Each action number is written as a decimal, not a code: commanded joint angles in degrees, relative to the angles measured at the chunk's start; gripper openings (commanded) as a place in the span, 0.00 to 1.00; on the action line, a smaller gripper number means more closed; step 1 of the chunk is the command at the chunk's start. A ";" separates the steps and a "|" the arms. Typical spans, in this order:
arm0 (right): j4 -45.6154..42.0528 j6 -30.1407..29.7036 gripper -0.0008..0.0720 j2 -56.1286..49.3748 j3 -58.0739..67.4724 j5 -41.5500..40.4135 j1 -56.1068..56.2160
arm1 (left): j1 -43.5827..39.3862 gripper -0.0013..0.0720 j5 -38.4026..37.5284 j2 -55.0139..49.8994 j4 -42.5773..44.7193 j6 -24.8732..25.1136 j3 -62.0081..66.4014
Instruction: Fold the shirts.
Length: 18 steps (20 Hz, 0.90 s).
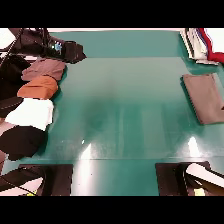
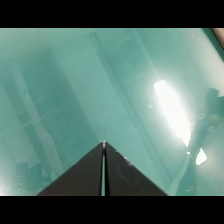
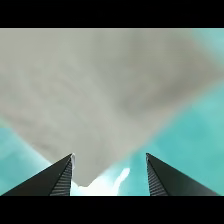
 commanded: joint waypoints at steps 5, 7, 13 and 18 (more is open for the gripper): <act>14.97 2.49 0.74 11.10 6.78 -0.92 6.80 | 0.02 0.05 0.81 -0.02 -0.02 0.04 -0.02; 15.93 2.19 0.70 13.40 6.78 -0.92 15.56 | 0.02 0.05 1.51 -0.02 -0.09 0.02 -0.02; 15.47 0.81 0.39 14.49 6.78 -2.38 41.62 | 0.02 0.05 4.68 -0.02 -0.22 0.02 -0.02; 15.50 -1.81 0.04 14.45 6.78 -2.93 51.36 | 0.02 0.05 7.30 0.00 -0.22 0.02 -0.02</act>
